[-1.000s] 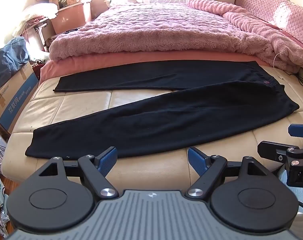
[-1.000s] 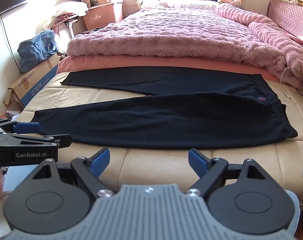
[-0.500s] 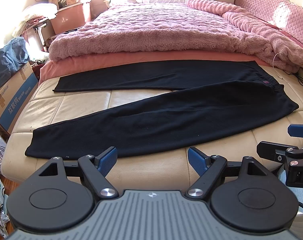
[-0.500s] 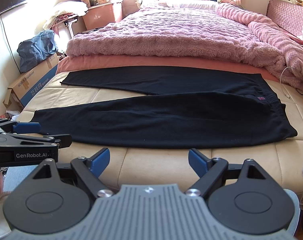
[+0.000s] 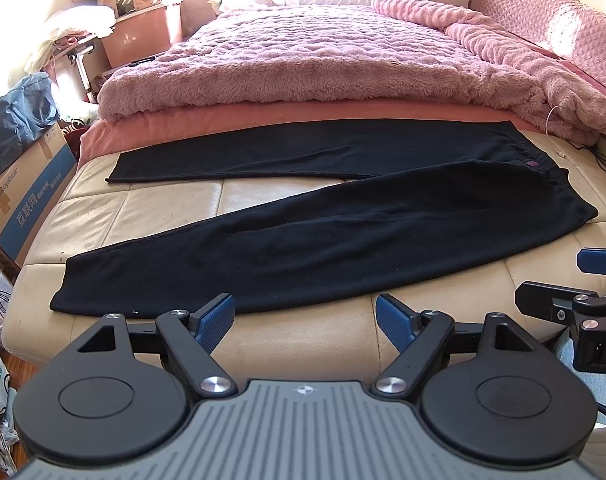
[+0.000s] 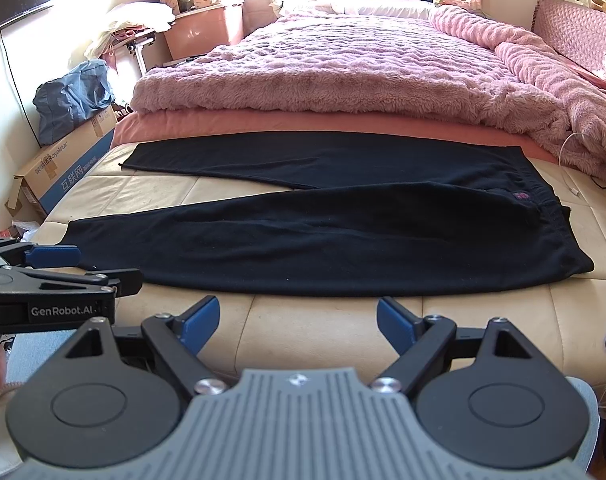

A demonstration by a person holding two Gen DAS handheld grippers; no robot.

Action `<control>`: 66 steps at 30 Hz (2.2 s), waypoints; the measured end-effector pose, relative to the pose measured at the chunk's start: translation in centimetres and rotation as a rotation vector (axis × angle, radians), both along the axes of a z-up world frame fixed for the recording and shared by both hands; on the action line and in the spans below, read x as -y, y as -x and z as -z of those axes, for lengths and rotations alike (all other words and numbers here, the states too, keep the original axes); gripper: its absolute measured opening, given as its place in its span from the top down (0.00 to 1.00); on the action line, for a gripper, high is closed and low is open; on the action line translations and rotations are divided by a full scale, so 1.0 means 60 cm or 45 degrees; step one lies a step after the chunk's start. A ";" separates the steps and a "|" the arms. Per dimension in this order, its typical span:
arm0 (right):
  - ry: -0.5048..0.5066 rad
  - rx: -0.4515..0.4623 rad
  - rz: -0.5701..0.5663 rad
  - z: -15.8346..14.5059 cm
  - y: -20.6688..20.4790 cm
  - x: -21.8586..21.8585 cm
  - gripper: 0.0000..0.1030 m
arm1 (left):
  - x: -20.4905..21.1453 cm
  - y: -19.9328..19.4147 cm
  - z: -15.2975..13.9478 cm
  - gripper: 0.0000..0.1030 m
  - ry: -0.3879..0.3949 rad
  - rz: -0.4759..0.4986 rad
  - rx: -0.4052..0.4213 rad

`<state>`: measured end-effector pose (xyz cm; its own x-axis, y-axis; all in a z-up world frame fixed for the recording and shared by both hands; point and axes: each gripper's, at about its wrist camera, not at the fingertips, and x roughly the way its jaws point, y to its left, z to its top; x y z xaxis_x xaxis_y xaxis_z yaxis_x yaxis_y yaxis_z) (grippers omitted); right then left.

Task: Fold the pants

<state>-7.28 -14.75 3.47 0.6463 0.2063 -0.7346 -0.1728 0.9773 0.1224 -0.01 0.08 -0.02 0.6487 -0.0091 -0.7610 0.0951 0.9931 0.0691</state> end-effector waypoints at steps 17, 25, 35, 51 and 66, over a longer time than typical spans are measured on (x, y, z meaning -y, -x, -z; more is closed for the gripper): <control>-0.001 -0.002 0.000 0.001 0.000 0.003 0.20 | 0.000 0.000 0.000 0.09 0.001 -0.003 0.000; 0.000 -0.003 -0.002 0.002 0.000 0.009 0.20 | 0.000 0.000 0.000 0.09 0.002 -0.001 0.000; 0.000 -0.004 -0.001 0.001 0.000 0.007 0.20 | 0.000 0.000 0.000 0.09 0.002 -0.001 0.000; -0.005 -0.006 0.000 0.008 0.000 0.013 0.20 | 0.012 0.006 0.004 0.09 0.006 -0.002 -0.003; 0.030 0.320 -0.075 -0.015 -0.042 0.101 0.21 | -0.101 -0.054 -0.013 0.27 -0.119 0.294 0.165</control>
